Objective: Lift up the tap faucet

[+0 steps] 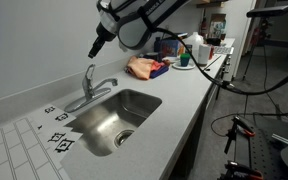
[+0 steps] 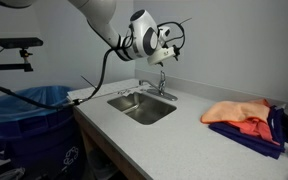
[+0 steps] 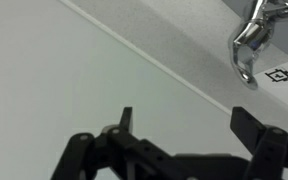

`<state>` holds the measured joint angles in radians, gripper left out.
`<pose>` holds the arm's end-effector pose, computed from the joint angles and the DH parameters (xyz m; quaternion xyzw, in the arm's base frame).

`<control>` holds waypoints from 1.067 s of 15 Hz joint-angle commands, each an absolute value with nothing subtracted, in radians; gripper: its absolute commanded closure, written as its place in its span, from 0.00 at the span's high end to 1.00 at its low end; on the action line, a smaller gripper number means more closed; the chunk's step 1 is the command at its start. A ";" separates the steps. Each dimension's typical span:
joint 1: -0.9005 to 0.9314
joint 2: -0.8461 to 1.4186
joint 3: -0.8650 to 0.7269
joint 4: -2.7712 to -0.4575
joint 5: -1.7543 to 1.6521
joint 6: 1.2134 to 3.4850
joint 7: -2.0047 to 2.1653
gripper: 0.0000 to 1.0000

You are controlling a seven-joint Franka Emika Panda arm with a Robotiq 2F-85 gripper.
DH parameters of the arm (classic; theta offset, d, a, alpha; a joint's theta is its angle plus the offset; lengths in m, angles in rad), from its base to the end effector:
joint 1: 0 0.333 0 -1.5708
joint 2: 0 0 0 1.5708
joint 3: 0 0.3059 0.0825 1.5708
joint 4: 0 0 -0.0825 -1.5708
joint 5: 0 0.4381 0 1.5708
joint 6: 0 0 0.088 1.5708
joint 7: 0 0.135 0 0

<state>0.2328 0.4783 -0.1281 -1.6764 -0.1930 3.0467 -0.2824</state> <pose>0.7769 0.1100 0.3782 0.8585 0.2717 0.4206 0.1108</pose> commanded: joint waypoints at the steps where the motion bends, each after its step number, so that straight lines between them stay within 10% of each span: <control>1: 0.103 0.393 0.060 -1.706 -0.078 2.902 -0.389 1.00; 16: -0.011 0.075 0.201 -2.089 0.198 2.652 -0.550 1.00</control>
<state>0.0002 0.1794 0.1943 -1.9607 0.1342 2.6337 -0.4856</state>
